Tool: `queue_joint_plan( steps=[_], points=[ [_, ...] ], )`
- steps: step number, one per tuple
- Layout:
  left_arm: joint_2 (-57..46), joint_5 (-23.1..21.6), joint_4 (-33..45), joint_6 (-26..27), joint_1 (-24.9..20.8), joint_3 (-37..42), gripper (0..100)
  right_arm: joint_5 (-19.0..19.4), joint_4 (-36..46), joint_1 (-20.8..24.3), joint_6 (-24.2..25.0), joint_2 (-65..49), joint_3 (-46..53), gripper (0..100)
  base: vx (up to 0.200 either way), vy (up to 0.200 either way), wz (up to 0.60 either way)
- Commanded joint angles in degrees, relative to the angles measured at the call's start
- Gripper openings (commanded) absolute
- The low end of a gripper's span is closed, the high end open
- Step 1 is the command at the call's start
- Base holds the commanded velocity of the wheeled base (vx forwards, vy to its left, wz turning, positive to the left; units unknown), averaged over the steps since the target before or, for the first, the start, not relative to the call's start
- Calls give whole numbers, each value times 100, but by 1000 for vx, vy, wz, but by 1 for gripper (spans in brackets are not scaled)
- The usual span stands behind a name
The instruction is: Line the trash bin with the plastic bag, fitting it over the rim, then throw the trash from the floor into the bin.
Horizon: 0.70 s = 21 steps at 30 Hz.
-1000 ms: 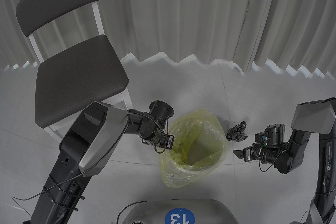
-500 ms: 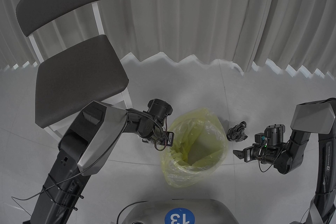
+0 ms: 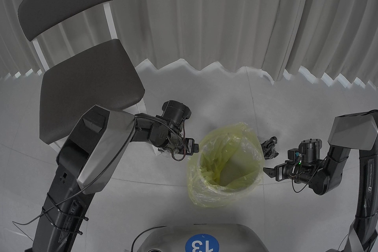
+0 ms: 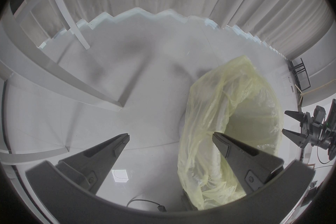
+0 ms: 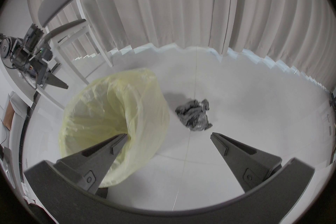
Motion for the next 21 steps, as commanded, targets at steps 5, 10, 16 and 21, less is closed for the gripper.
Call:
queue_joint_plan(
  steps=[5, 10, 16, 21],
  points=[
    [-471, 15, -80, 8, 101, 512, 100, 74, 33, -109, 7, -387, -66, 100, 0, 0, 0],
    [-1402, -108, -220, 8, 40, 1276, 100, 109, 226, -162, 16, -510, -673, 100, 0, 0, 0],
    [-2483, -100, -387, 52, -127, 2428, 100, 258, 1035, -144, 42, -510, -1692, 100, 0, 0, 0],
    [-3292, -100, -1082, 52, -83, 3403, 100, 460, 1061, -144, 104, -263, -2132, 100, 0, 0, 0]
  ],
)
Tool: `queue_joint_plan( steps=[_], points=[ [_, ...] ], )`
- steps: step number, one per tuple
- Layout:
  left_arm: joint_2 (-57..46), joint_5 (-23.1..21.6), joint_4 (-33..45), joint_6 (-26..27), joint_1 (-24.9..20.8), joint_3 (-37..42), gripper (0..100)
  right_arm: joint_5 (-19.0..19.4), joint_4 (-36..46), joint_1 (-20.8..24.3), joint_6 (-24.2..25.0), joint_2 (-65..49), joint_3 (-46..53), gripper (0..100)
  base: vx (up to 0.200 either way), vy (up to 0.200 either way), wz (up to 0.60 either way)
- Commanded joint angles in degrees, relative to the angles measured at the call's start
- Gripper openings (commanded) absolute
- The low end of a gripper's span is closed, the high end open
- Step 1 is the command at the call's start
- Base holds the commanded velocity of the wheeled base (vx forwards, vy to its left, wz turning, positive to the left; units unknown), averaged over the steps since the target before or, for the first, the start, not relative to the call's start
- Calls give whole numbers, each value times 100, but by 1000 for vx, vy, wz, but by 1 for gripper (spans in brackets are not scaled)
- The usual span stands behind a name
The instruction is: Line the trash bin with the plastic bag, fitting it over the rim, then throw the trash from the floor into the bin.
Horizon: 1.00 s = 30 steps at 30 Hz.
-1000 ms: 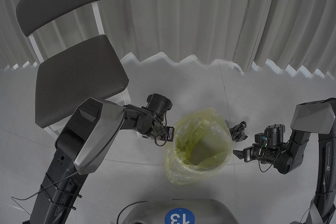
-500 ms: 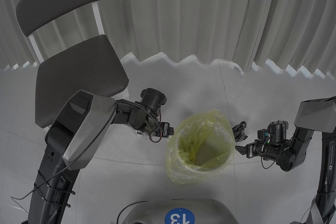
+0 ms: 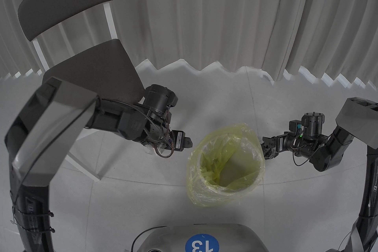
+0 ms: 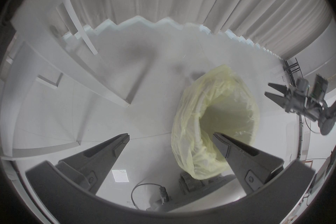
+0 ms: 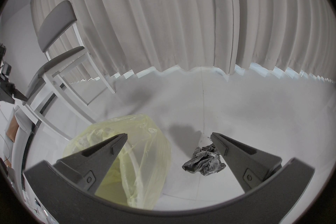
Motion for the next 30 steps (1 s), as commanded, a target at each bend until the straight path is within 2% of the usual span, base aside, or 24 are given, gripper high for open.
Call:
queue_joint_plan(
  steps=[1, 8, 15, 30],
  points=[
    [-1358, 2, -624, 19, -14, 1146, 100, 184, 180, 4, 111, 257, -710, 100, 0, 0, 0],
    [-2070, 19, -809, 177, 126, 1779, 100, 202, 48, -22, 533, 775, -1141, 100, 0, 0, 0],
    [-2483, 2, -967, 177, 197, 2007, 100, 184, -163, -75, 568, 1329, -1501, 100, 0, 0, 0],
    [-2545, 2, -1204, 274, 223, 2245, 100, 184, -233, -83, 604, 1962, -1739, 100, 0, 0, 0]
  ],
)
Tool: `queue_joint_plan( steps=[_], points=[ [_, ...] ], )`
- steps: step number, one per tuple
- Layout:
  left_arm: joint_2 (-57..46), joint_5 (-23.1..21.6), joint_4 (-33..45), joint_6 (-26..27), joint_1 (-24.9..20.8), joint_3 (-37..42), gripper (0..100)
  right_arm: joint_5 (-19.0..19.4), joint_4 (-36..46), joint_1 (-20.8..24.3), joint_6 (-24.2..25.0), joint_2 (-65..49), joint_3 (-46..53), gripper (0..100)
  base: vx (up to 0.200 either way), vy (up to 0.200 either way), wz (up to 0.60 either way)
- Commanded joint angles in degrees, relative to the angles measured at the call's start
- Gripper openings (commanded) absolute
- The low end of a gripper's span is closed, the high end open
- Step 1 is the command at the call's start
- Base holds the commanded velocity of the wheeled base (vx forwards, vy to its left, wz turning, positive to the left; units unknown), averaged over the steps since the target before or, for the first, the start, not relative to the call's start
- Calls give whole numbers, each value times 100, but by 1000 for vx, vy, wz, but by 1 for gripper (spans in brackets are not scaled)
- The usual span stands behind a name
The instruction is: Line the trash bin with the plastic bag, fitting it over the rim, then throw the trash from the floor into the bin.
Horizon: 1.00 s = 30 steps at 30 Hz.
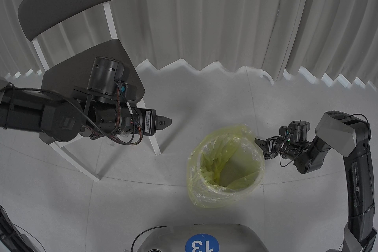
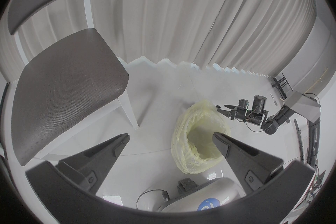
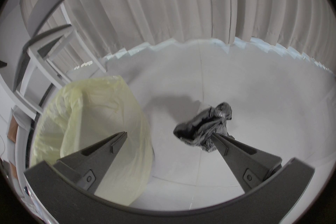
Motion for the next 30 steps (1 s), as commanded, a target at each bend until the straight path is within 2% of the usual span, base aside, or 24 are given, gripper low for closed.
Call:
queue_joint_plan(
  steps=[1, 8, 11, 14, 24, 30],
  points=[
    [-23, 2, -50, 17, 22, 68, 100, 21, 31, 20, -12, 237, -49, 100, 0, 0, 0],
    [21, -7, -199, 25, 31, 182, 100, 21, 286, 29, -47, 193, -5, 100, 0, 0, 0],
    [39, -7, -208, 34, 31, 209, 100, 12, 655, 11, -320, 140, 39, 100, 0, 0, 0],
    [48, -7, -208, 25, 39, 209, 100, 21, 690, -24, -583, 87, 135, 100, 0, 0, 0],
    [30, -25, -208, 43, 145, 261, 100, 135, 585, -85, -539, -326, 355, 100, 0, 0, 0],
    [-146, -34, -208, 175, 400, 578, 100, 153, 541, -164, -539, -344, 338, 100, 0, 0, 0]
  ],
)
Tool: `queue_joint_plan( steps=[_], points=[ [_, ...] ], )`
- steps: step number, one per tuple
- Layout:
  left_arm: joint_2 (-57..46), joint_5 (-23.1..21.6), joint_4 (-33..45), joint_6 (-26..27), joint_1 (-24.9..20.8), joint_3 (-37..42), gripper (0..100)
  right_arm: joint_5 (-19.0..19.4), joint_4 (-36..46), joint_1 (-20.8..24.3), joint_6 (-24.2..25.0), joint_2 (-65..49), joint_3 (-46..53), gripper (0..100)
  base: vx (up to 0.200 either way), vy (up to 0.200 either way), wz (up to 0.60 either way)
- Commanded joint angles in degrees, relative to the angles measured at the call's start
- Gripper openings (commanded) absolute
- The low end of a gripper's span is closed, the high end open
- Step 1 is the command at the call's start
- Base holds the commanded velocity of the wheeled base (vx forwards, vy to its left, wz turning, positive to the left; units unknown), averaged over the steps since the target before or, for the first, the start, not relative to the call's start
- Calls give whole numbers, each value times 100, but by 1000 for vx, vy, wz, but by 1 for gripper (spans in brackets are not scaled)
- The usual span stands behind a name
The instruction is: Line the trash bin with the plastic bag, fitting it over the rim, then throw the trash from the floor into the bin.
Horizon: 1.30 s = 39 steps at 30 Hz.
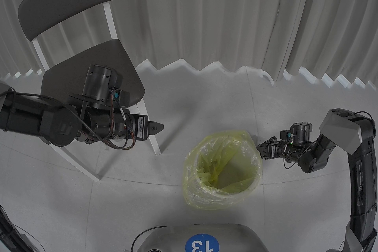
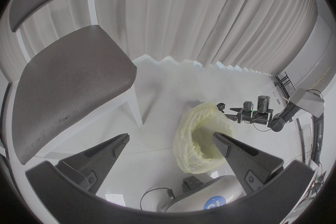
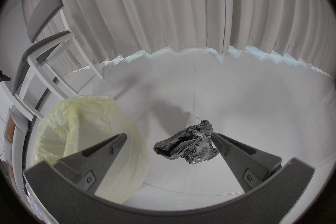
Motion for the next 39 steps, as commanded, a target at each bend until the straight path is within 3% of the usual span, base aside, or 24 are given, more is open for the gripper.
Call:
queue_joint_plan(
  steps=[1, 11, 17, 24, 31, 39],
  points=[
    [-127, 8, -2, 60, 161, 219, 100, -14, -15, -67, 2, -66, -26, 100, 0, 0, 0],
    [-330, 61, -714, 834, 670, 1010, 100, -5, 29, -278, 222, 427, -588, 100, 0, 0, 0],
    [-294, 8, -1101, 816, 600, 1019, 100, -5, 64, -287, 230, 462, -641, 100, 200, 0, 0],
    [-338, -1, -1136, 772, 635, 1019, 100, -76, 583, -278, 239, 444, -887, 100, 0, 0, 0],
    [-373, -1, -1136, 781, 635, 1019, 100, -401, 978, -287, 239, 857, -1766, 100, 0, 0, 0],
    [-409, -1, -1136, 772, 653, 1054, 100, -410, 1743, -313, 239, 1156, -2539, 100, 0, 0, 0]
  ],
)
